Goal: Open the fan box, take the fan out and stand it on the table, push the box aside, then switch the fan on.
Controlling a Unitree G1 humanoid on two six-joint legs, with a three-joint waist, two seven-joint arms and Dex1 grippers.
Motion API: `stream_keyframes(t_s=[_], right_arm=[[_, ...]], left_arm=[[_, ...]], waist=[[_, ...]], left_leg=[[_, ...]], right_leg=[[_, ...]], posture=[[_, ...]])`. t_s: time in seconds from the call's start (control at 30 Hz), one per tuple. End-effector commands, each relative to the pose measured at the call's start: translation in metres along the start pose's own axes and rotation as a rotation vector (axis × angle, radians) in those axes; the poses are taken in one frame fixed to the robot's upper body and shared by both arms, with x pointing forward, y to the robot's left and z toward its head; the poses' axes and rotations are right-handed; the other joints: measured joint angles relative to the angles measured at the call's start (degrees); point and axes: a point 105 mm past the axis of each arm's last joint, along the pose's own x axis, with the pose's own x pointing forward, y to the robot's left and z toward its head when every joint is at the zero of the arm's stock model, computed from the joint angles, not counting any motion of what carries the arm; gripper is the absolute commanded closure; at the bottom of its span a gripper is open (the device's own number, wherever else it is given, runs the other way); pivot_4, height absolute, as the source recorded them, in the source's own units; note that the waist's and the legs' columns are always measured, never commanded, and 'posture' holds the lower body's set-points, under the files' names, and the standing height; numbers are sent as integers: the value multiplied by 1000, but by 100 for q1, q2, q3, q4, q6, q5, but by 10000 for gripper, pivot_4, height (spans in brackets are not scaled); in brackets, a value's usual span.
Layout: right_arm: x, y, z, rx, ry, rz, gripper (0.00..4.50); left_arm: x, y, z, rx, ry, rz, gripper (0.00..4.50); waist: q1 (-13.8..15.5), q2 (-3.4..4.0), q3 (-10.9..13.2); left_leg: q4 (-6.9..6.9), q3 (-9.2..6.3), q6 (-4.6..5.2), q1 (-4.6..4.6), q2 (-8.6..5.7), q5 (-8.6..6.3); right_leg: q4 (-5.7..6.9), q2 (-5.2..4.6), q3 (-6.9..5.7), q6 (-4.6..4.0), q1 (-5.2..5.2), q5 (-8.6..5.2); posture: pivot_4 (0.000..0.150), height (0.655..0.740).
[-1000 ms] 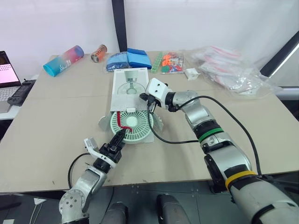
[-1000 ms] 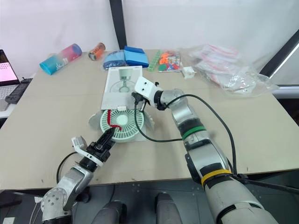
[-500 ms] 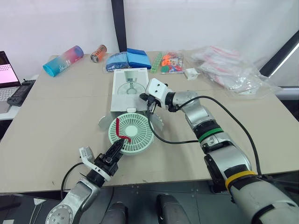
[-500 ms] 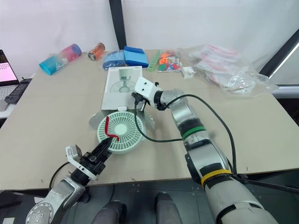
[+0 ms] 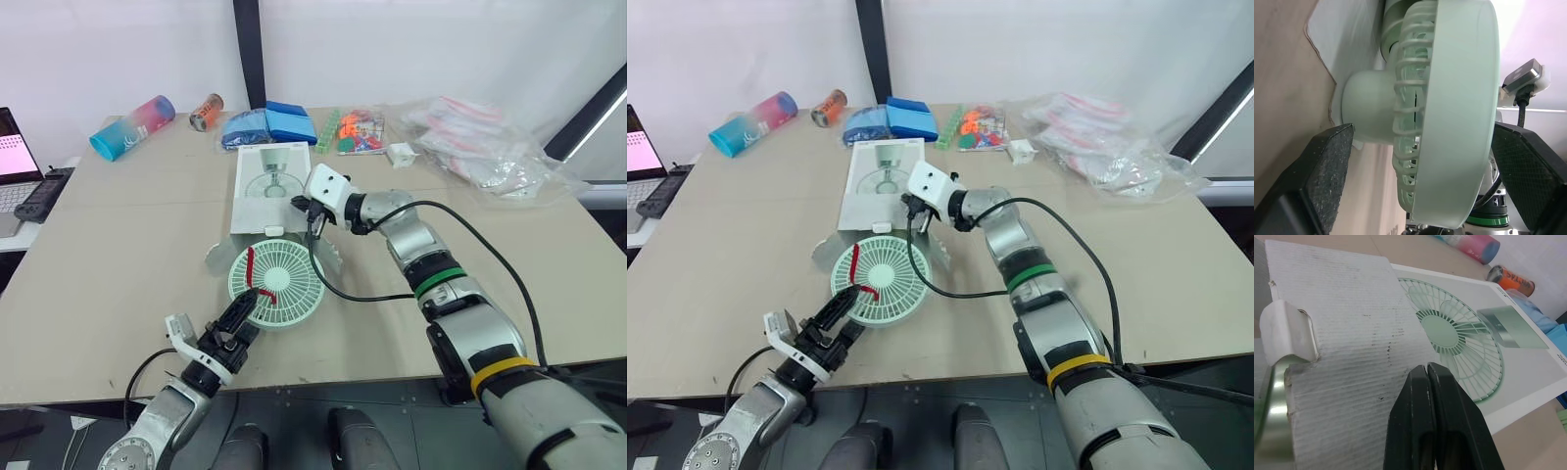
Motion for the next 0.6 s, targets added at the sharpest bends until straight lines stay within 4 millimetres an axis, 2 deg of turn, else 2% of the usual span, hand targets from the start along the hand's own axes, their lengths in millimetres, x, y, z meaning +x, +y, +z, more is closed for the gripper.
stream_keyframes(t_s=[0.03,0.2,0.3,0.37,0.47,0.5,0.6], right_arm=[[0,-9,22,23,-73,-5,45000],[-14,-23,51,101,-207,-18,45000],[-35,-28,69,148,-308,0,45000],[-52,-30,73,177,-345,7,45000],[-76,-28,67,197,-347,12,45000],[-86,-27,60,207,-336,14,45000],[-107,-21,43,239,-306,30,37856]], left_arm=[[-9,-16,9,63,-8,-63,1347],[-21,-17,25,113,-14,-68,1347],[-34,-17,28,199,49,-55,1347],[-43,-16,33,331,128,-27,1347],[-53,-24,50,566,209,-9,1347],[-54,-30,61,676,236,-2,1347],[-55,-40,77,946,305,15,0]], waist=[[-1,0,0],[-2,1,3],[1,6,10],[4,4,16],[10,19,22],[10,19,23],[15,18,24]], left_leg=[[0,0,0,0,0,0],[-1,0,0,-7,1,0],[0,-1,0,-18,1,0],[0,-9,2,-35,2,-2],[-1,-14,3,-35,5,-2],[-1,-13,4,-35,2,-3],[-1,-16,4,-35,2,-3]], right_leg=[[0,0,0,0,0,0],[0,1,0,-1,-6,0],[0,2,-1,-1,-15,0],[-1,3,-7,1,-24,-2],[-1,8,-9,-1,-23,-3],[-1,6,-7,5,-21,-9],[0,7,-11,3,-21,-12]], posture=[[1500,7400],[1500,7400],[1500,7400],[1500,7400],[1500,7400],[1500,7400],[1500,7400]])
